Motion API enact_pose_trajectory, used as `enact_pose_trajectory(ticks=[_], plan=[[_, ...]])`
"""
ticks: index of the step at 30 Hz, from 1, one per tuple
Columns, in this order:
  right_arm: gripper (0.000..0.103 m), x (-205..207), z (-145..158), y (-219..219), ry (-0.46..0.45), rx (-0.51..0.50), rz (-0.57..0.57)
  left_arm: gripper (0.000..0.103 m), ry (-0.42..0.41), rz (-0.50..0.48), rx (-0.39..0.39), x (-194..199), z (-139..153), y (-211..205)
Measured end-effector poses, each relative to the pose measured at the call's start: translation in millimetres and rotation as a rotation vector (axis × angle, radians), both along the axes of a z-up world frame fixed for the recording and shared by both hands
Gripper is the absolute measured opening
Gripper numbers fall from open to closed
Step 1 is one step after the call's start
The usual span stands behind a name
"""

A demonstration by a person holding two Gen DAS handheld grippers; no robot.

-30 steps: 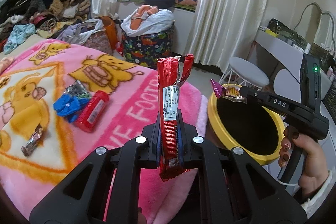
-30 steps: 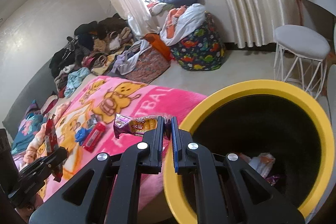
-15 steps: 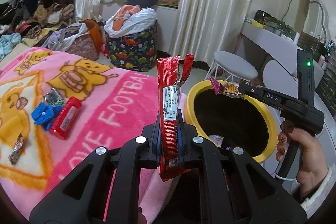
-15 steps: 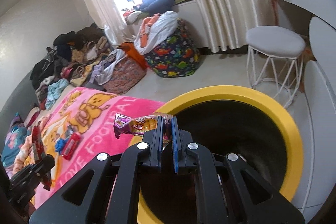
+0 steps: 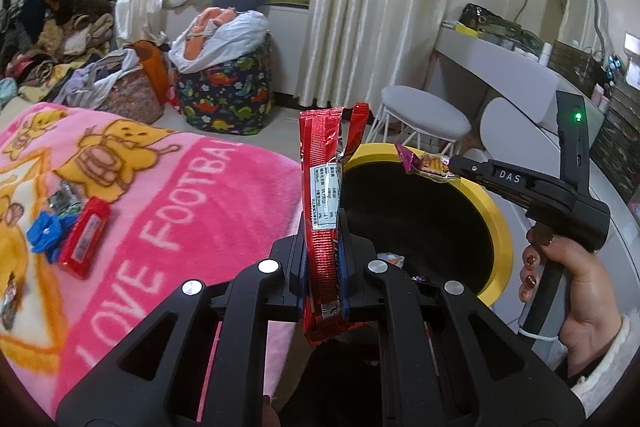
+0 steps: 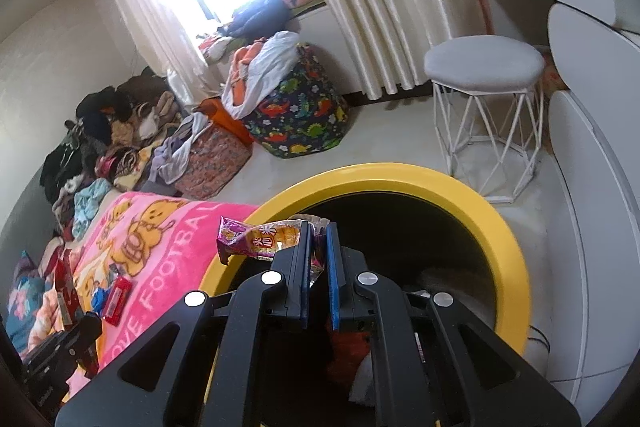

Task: Collect trash
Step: 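Carry both held wrappers over the yellow-rimmed bin, then open both tools to drop the wrappers into the bin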

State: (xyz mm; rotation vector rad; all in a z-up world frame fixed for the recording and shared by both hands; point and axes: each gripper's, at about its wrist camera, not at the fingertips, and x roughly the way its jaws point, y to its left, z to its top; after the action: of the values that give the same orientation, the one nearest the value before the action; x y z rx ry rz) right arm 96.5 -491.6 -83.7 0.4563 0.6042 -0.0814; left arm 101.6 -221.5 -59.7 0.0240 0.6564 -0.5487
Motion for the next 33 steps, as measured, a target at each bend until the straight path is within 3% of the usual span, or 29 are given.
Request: enact_pose_trajectory(ticks=[8, 23, 26, 27, 29, 33], plan=[[0.008, -7, -7, -22, 0.012, 0.032, -0.064, 0.007, 0.016, -0.068, 0.019, 2, -9, -28], [0.008, -12, -20, -44, 0.045, 0.063, -0.128, 0.007, 0.101, -0.160, -0.022, 31, -25, -68], [0.014, -10, -21, -43, 0.051, 0.062, -0.111, 0.007, 0.119, -0.179, -0.029, 38, -27, -74], [0.029, -10, -21, -43, 0.053, 0.063, -0.112, 0.010, 0.120, -0.187, -0.026, 41, -28, -77], [0.044, -14, -21, -46, 0.035, 0.092, -0.128, 0.027, 0.124, -0.194, -0.010, 44, -29, -78], [0.052, -18, -18, -49, 0.018, 0.112, -0.151, 0.065, 0.111, -0.205, -0.013, 46, -26, -76]])
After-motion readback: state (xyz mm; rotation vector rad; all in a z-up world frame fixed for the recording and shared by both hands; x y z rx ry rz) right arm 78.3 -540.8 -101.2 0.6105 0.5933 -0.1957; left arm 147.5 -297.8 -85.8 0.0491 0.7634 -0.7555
